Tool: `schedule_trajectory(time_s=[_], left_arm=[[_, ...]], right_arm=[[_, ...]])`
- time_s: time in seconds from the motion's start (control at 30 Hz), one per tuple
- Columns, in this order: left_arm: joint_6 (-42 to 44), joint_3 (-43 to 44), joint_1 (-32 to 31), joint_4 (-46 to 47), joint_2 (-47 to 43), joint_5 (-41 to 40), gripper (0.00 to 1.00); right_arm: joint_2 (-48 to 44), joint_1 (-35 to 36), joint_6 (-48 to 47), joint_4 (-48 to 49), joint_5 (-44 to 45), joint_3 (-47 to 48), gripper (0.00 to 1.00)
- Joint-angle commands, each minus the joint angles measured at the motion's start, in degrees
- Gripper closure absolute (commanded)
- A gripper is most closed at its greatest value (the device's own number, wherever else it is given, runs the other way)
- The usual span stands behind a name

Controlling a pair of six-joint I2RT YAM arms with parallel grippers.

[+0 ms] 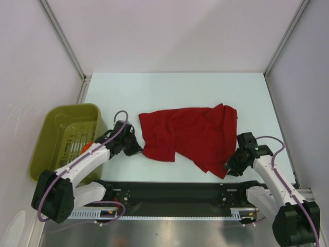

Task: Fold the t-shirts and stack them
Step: Flatten the tshirt out

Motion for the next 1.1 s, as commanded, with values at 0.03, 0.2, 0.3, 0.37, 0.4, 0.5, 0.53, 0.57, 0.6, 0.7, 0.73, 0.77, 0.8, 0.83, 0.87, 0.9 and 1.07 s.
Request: schedule_trajectory(time_s=[0.03, 0.2, 0.3, 0.37, 0.4, 0.5, 0.53, 0.57, 0.6, 0.7, 0.73, 0.77, 0.8, 0.83, 0.87, 0.9, 1.07], left_arm=[[4.0, 5.6, -0.6, -3.4, -3.9, -2.7, 1.0], [5.9, 10.9, -0.6, -7.5, -6.8, -4.7, 1.0], [6.8, 13.8, -0.7, -9.6, -8.6, -5.4, 1.0], [7.2, 15.4, -0.7, -10.4, -9.9, -5.4, 1.0], [7.3, 16.0, -0.7, -11.6, -10.4, -5.4, 1.0], [7.5, 18.9, -0.7, -14.5, -12.6, -8.1, 1.0], [7.7, 19.6, -0.7, -15.2, -13.6, -9.1, 1.0], [7.8, 21.0, -0.7, -15.9, -15.2, -9.7, 1.0], [7.9, 21.9, -0.7, -17.7, -16.2, -10.5, 1.0], [8.3, 25.3, -0.7, -21.2, -19.7, -14.3, 1.0], [8.4, 26.2, -0.6, -22.2, -20.3, -15.4, 1.0], [8.4, 27.8, -0.6, -23.8, -21.1, -17.3, 0.99], [8.7, 28.5, -0.7, -24.4, -22.2, -18.1, 1.0], [9.0, 29.1, -0.7, -24.9, -22.8, -18.9, 1.0], [9.1, 30.2, -0.7, -25.3, -23.4, -19.8, 1.0], [9.3, 30.6, -0.7, -25.4, -23.6, -20.2, 1.0], [9.7, 32.8, -0.7, -25.1, -23.7, -20.7, 1.0]], right_arm=[[-0.4, 2.4, 3.1, -0.1, 0.1, -1.5, 0.65], [1.5, 5.2, 4.3, 1.0, 0.0, -2.2, 0.64], [2.4, 5.4, 4.8, 2.4, -0.8, -3.4, 0.61], [3.2, 5.4, 5.4, 4.9, -1.5, -4.6, 0.6], [4.5, 5.4, 5.7, 6.1, -2.5, -6.0, 0.6], [6.3, 4.7, 5.1, 9.2, -2.5, -6.5, 0.61], [6.7, 4.6, 4.5, 9.5, -1.5, -6.2, 0.61], [6.6, 4.5, 4.1, 9.9, -0.9, -6.0, 0.62], [6.6, 3.9, 3.4, 10.2, 0.1, -5.4, 0.63], [7.2, 1.8, 1.1, 10.2, 2.1, -4.4, 0.7], [7.7, 1.3, -0.2, 10.5, 2.3, -3.6, 0.76], [8.8, 1.0, -0.6, 10.5, 2.5, -3.1, 0.8], [9.5, 0.4, -1.0, 10.4, 2.4, -2.5, 0.82], [9.9, 0.4, -1.4, 10.5, 2.4, -1.7, 0.87], [10.7, 0.4, -2.1, 10.5, 2.3, -1.4, 0.88], [10.8, 0.5, -2.4, 10.6, 2.5, -1.1, 0.89], [9.3, 0.3, -6.8, 8.2, 4.7, 3.5, 1.0]])
